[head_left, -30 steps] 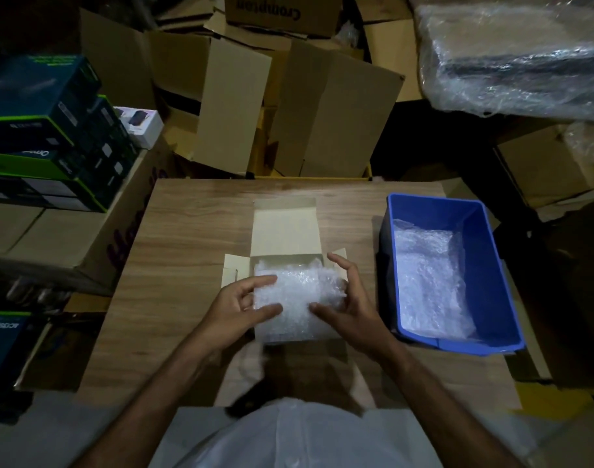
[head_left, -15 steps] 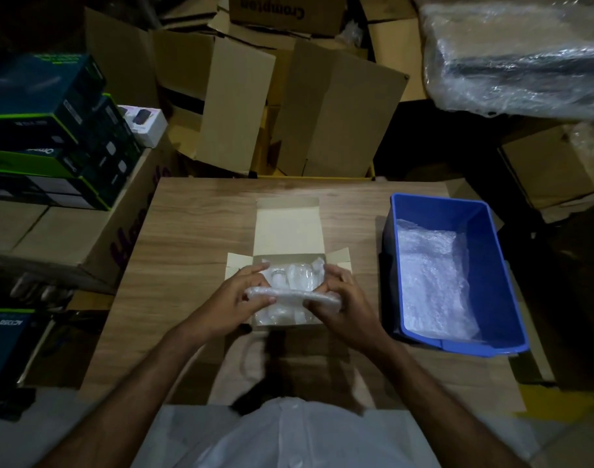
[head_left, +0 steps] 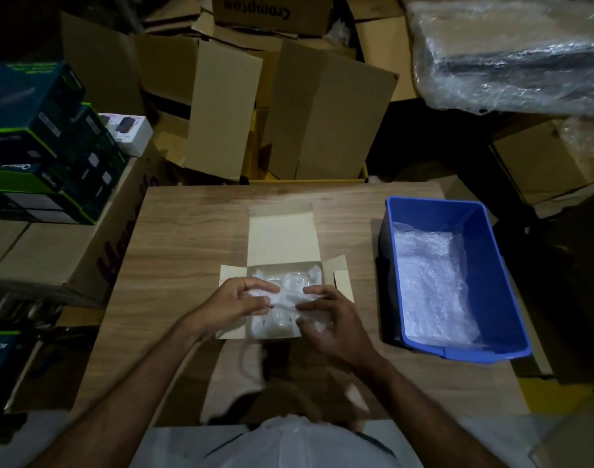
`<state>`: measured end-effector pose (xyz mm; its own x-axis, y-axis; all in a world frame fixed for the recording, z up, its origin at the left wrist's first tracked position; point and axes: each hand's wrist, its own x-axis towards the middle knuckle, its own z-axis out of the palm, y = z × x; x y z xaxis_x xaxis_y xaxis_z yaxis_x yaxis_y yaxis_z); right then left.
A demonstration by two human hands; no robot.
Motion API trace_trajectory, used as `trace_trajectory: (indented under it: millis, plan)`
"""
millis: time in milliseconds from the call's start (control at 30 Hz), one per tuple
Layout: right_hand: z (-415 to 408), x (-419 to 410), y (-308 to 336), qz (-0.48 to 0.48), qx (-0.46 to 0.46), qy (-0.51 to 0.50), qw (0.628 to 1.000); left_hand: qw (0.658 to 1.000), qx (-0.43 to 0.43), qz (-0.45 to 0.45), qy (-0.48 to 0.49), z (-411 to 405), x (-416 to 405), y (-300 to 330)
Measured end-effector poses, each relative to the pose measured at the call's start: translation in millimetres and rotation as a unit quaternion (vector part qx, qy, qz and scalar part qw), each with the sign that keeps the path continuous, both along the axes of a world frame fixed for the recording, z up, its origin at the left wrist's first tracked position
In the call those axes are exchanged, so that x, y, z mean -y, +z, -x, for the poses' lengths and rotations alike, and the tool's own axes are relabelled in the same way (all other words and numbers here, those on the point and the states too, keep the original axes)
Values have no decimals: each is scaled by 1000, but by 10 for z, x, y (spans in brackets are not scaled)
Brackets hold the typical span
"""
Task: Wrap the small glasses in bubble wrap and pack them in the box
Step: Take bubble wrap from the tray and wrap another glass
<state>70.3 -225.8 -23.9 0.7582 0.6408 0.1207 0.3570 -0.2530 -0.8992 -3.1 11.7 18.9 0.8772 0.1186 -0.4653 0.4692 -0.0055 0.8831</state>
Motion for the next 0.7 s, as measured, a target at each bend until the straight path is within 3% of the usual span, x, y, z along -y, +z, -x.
trace_trajectory:
  millis: [133, 267, 367, 700]
  plan:
    - [47, -71, -80, 35, 3, -31, 999, 986, 48, -126, -98, -201, -146, -212]
    - [83, -187, -91, 80, -19, -61, 995, 924, 89, -341, -147, -464, -185, -365]
    - [112, -288, -197, 128, 0, -60, 990, 875, 114, -446, -151, -616, -117, -411]
    - [126, -466, -396, 223, 58, -5, 973, 846, 110, -485, -194, -676, -47, -749]
